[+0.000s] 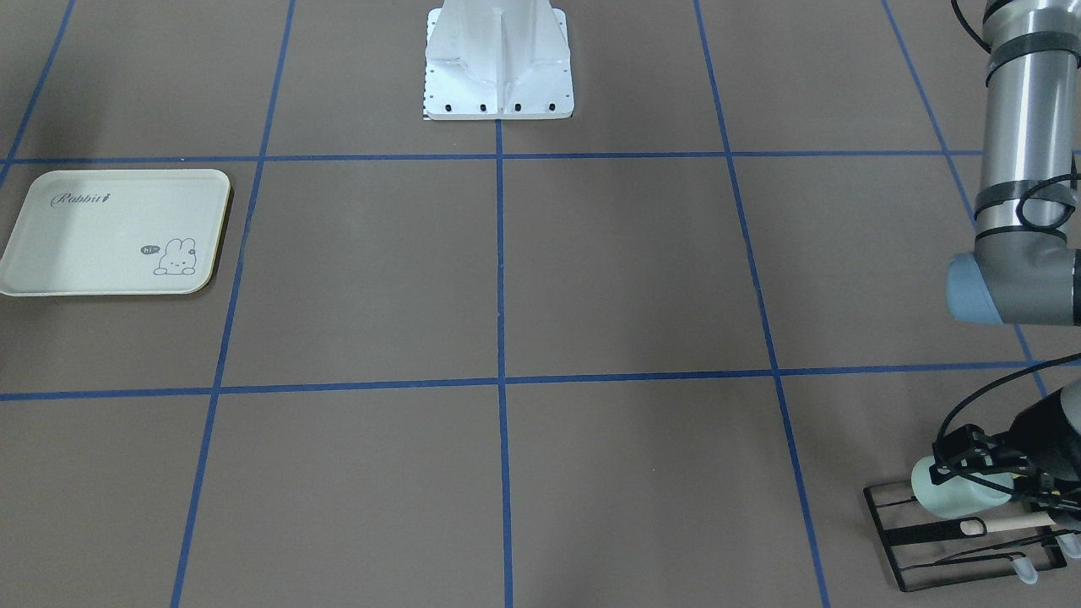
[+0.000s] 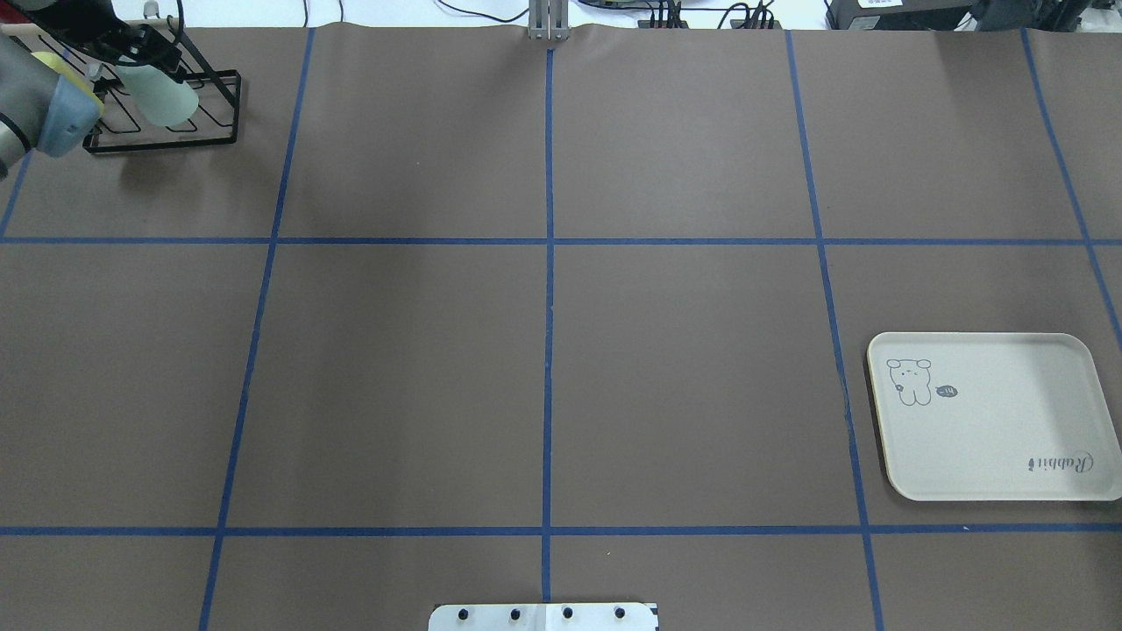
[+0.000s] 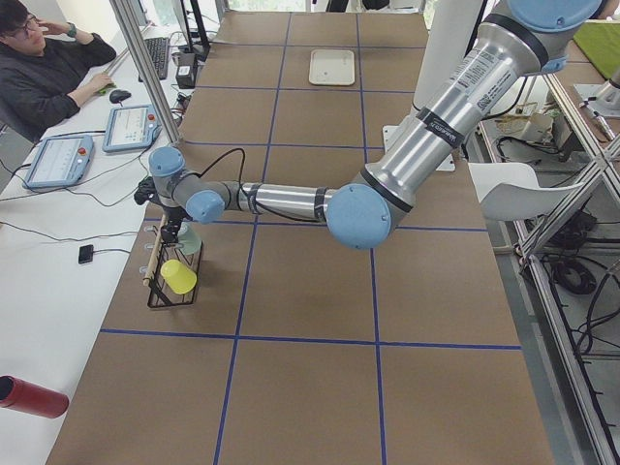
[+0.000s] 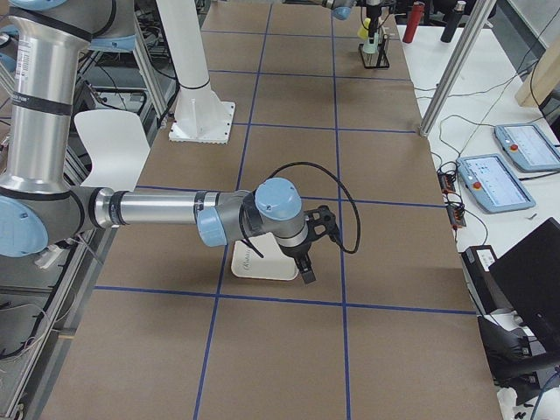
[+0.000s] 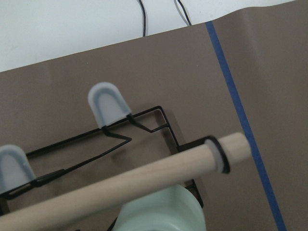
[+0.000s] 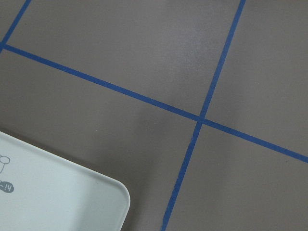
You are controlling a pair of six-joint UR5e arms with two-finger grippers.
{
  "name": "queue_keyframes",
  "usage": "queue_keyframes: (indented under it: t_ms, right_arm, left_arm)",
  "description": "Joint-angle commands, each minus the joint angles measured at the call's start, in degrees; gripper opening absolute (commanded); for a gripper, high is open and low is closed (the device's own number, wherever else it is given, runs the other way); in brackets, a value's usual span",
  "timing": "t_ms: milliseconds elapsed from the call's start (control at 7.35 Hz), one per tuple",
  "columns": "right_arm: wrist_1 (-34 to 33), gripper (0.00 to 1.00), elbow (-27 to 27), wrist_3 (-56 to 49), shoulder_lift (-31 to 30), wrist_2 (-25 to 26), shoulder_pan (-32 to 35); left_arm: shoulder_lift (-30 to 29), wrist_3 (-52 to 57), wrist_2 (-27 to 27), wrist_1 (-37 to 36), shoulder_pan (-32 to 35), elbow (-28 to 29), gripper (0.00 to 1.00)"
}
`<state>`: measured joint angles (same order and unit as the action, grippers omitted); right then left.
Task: Left arm grabs green cup and hands to right arm on tray
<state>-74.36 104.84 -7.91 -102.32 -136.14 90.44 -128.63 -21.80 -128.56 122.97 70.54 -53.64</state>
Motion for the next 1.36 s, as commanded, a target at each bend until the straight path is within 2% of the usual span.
queue_keyframes:
  t_ms: [0, 544, 1224]
  right_arm:
    - [0.0, 1.0, 0.0, 0.0, 0.0, 0.0, 0.0]
    - [0.0, 1.0, -0.1, 0.0, 0.0, -0.2, 0.0]
    - [0.0, 1.0, 0.0, 0.3, 0.0, -0.2, 0.0]
  left_arm:
    - [-0.1, 0.0, 0.9, 0.0, 0.0, 0.0, 0.92]
    - [-0.1, 0.4, 1.2, 0.0, 0.0, -0.1, 0.92]
    - [0.0, 0.7, 1.3, 0.2, 0.1, -0.3, 0.82]
